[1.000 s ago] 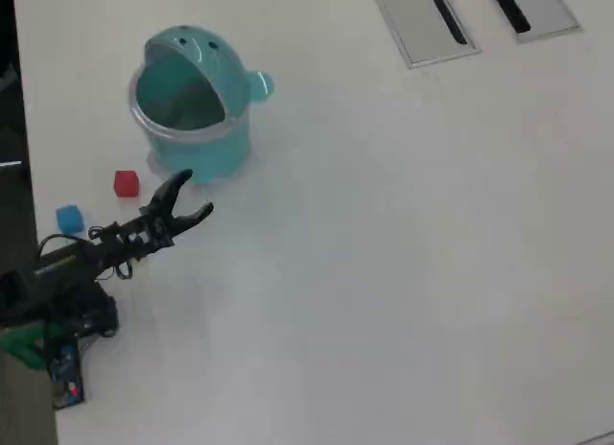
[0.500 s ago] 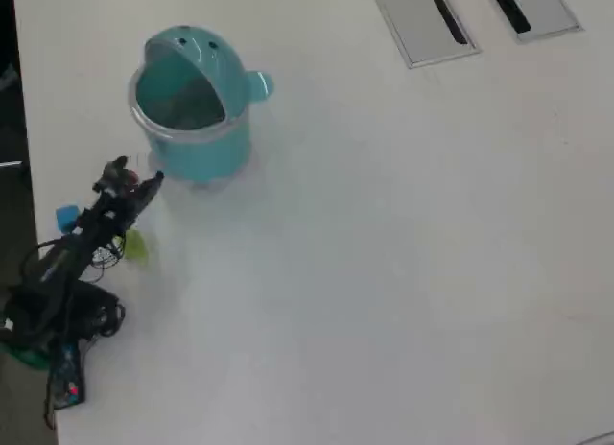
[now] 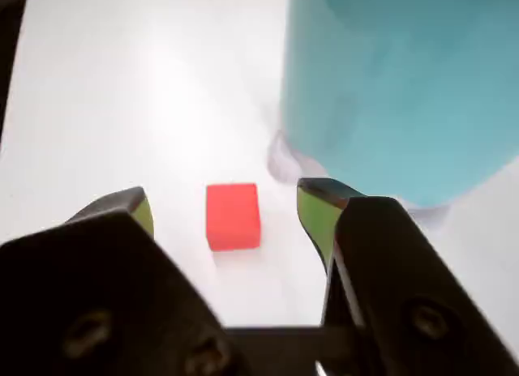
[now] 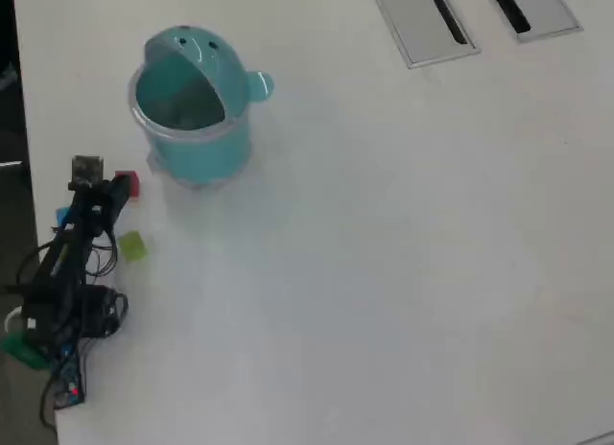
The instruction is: Grasp RGB lego blocks and put them in the bin one by one.
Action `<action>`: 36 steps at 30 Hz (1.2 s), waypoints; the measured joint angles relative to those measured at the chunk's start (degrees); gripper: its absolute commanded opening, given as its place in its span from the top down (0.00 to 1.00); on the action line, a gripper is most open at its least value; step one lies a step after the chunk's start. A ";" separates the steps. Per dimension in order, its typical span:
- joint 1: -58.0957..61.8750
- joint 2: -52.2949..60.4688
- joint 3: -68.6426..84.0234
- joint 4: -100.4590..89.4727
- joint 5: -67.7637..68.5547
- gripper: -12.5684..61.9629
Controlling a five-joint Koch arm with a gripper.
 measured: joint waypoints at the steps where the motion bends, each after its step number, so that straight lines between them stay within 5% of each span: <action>1: -0.09 -0.62 -0.09 0.00 -0.09 0.40; 13: -2.37 -22.06 -2.29 -7.91 -1.14 0.42; 29: -1.76 -34.63 -6.50 -14.24 -1.49 0.45; 36: -2.11 -35.95 -7.56 -15.91 -1.32 0.66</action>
